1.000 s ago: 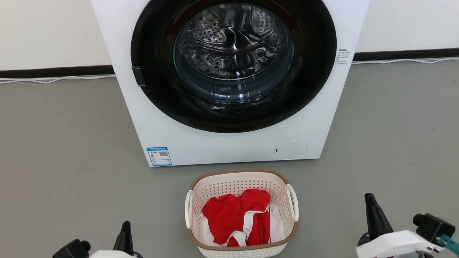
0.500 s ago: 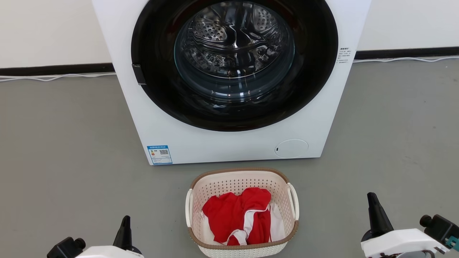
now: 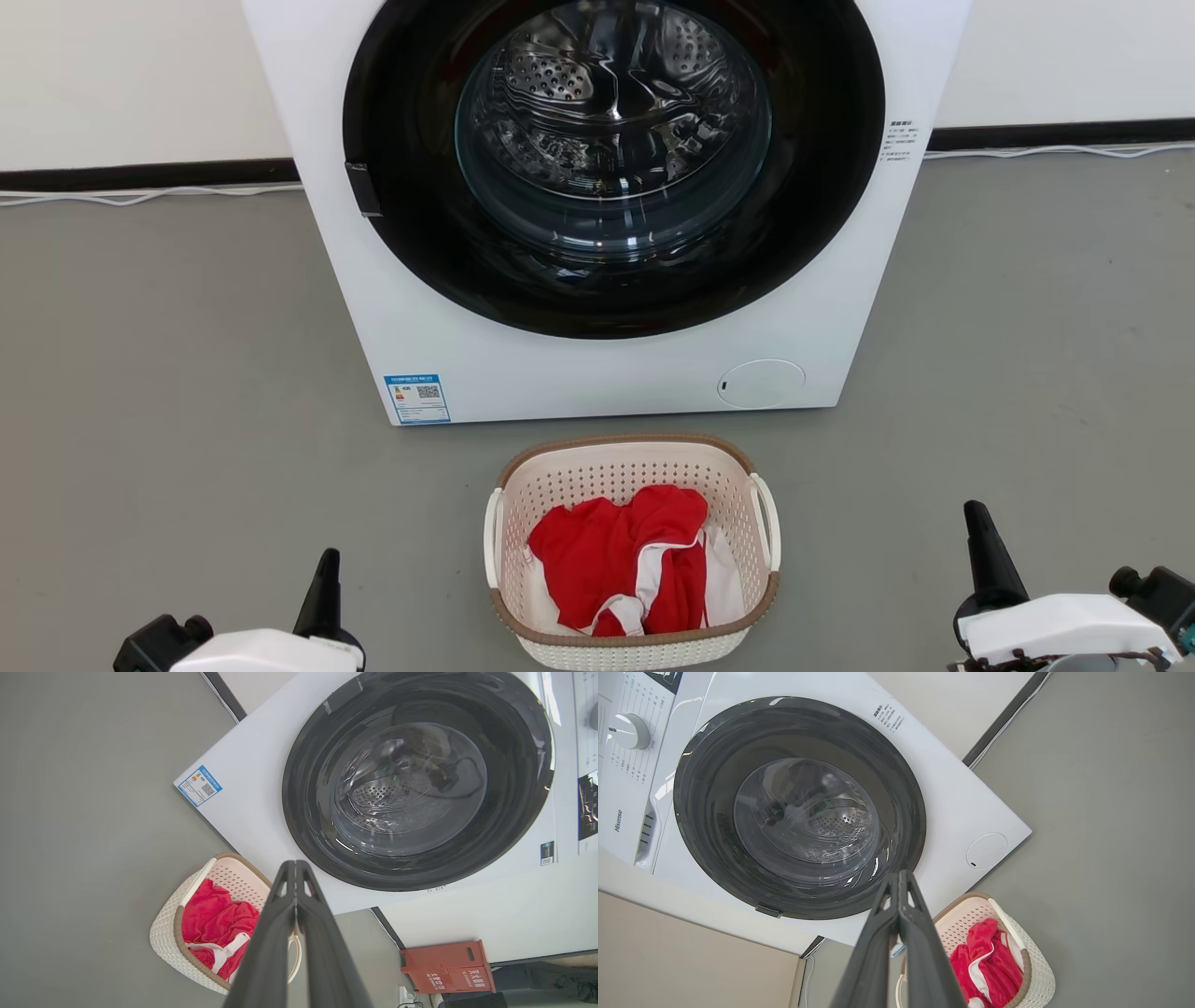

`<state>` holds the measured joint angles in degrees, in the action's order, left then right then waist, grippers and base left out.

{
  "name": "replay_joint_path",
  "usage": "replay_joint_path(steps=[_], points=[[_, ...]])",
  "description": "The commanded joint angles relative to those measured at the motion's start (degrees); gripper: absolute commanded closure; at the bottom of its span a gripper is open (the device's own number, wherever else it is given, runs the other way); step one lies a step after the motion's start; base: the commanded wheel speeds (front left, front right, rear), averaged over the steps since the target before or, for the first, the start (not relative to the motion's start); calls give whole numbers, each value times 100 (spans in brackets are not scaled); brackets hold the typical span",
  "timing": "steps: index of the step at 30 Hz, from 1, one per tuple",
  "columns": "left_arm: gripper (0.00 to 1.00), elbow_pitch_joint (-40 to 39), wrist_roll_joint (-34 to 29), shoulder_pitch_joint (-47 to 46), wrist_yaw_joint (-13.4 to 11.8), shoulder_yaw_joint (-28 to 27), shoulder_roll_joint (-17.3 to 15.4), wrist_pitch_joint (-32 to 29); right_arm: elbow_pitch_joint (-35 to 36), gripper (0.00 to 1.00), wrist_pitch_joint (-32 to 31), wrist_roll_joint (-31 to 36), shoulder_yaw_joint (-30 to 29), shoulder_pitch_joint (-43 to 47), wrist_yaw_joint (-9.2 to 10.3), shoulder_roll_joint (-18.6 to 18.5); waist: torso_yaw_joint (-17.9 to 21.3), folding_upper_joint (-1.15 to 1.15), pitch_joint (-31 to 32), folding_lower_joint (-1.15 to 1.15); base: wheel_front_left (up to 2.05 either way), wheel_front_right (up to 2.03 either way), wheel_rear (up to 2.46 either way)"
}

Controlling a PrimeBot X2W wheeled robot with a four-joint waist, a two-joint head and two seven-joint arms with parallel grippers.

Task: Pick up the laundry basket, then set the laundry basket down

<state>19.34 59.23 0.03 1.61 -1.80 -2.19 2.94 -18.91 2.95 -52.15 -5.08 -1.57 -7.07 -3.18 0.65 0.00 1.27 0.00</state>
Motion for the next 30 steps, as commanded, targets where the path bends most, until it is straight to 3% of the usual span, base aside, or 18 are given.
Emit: replay_joint_path(steps=[1,30], points=[[100,-185,146,-339,85,-131,-56,-39,194,100,-46,-154,53,-320,-24,-39,-1,0,-2,0,0,0,0],[100,-367,1817,-490,352,-313,-62,-520,350,100,-523,-2197,-52,-395,-33,-2,-35,0,-78,0,0,0,0]])
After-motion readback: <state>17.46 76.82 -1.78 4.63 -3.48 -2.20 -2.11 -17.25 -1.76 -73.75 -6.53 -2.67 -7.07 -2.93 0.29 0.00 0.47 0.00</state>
